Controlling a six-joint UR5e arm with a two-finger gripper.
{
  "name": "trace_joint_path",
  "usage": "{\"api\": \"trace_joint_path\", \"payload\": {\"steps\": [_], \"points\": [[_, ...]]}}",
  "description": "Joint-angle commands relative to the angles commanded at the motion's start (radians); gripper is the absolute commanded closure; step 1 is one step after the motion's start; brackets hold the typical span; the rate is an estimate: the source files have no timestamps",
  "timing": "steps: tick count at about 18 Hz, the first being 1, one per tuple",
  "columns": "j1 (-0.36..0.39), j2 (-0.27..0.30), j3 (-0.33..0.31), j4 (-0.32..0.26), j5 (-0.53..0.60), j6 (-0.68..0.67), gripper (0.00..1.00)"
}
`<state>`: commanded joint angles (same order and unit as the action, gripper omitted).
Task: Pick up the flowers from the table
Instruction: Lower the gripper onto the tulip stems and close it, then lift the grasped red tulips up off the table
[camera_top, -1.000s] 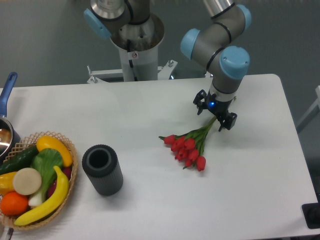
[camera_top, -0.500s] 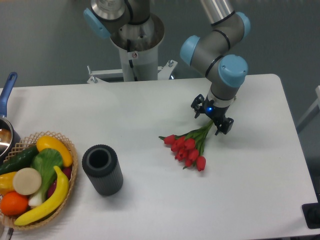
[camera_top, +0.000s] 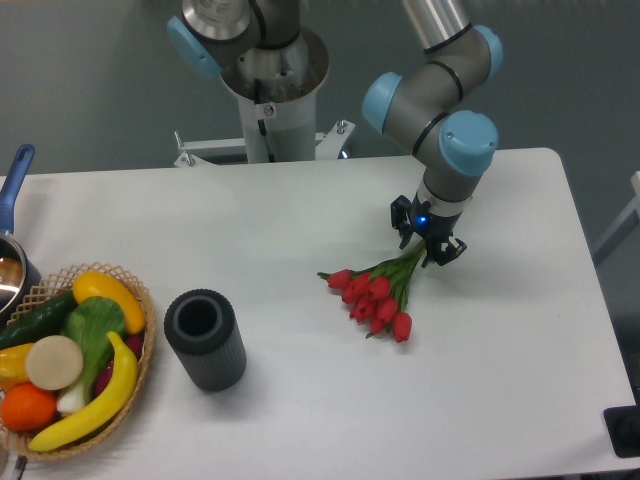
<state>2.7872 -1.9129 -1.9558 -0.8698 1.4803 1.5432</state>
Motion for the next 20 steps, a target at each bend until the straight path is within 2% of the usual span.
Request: {"api": "trace_joint_path", "payload": {"steps": [6, 12, 16, 20], "points": [[0.0, 0.0, 0.005, 0.0, 0.0, -0.037, 0.79], [0.0, 0.005, 0.015, 0.0, -0.002, -0.035, 0.81], [-0.002, 0.017, 0.052, -0.003, -0.008, -0.035, 0.81], [0.005, 0.084, 0.074, -0.005, -0.095, -0.044, 0.81]]}}
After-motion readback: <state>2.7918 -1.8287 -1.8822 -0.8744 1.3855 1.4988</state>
